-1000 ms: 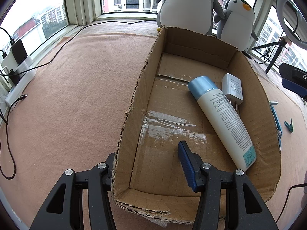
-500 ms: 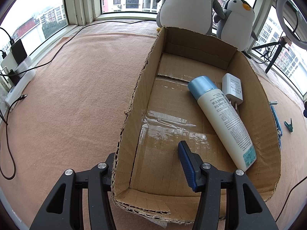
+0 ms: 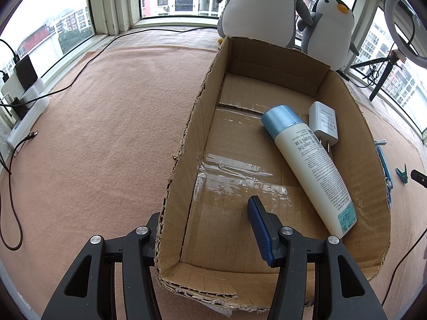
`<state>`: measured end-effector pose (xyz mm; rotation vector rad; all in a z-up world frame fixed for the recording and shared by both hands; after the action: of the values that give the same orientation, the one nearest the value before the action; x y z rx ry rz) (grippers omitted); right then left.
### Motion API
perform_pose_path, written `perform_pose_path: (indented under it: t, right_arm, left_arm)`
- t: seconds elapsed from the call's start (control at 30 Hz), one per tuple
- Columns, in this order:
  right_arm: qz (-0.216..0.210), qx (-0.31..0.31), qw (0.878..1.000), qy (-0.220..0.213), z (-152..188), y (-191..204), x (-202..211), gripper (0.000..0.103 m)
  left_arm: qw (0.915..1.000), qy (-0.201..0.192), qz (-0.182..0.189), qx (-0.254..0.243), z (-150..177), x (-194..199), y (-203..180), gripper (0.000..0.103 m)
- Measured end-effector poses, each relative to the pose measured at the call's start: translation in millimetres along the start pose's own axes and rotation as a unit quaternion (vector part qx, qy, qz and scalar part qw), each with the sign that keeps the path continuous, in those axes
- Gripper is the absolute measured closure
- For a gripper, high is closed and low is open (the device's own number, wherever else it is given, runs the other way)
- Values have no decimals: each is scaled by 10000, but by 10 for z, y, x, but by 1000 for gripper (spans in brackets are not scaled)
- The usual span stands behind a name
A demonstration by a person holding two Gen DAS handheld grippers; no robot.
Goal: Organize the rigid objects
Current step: 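Move the right gripper to the teal clothespin on the carpet, then grasp the teal clothespin with the right gripper and lift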
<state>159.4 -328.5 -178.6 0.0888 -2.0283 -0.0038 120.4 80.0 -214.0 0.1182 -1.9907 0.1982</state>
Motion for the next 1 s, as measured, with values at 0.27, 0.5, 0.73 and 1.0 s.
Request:
perform_pose_path:
  t: [0.27,0.5,0.73,1.0]
  right_arm:
    - [158,457,9987,145,-68,152,-181,36]
    - [230,586,9975,314,-83,170,-307,47]
    - [164,511,9978,397,-57,136,-330,66]
    - [26,386,9984,401,-31,154,-299,92]
  left_arm:
    - [10000,17,-7,-6,-6,0,-4,47]
    - [10000,17,-5,-4,-7,0,-4,47]
    - [10000,20,1,0,-8,-2,-4,47]
    - [10000,14,17,14,0,-7,-12,47]
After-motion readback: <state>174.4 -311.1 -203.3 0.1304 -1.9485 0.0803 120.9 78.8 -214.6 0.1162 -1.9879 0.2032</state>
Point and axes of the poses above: each gripper's, at about its wrist camera, not at the fingertips, and x roughly against the way its jaws point, y to its left, z to its underside, the point moved 6 cm from there along -x, roughly the way its jaws point, and after that the axes turned 6 degrees about y, right-handed, at the moved point
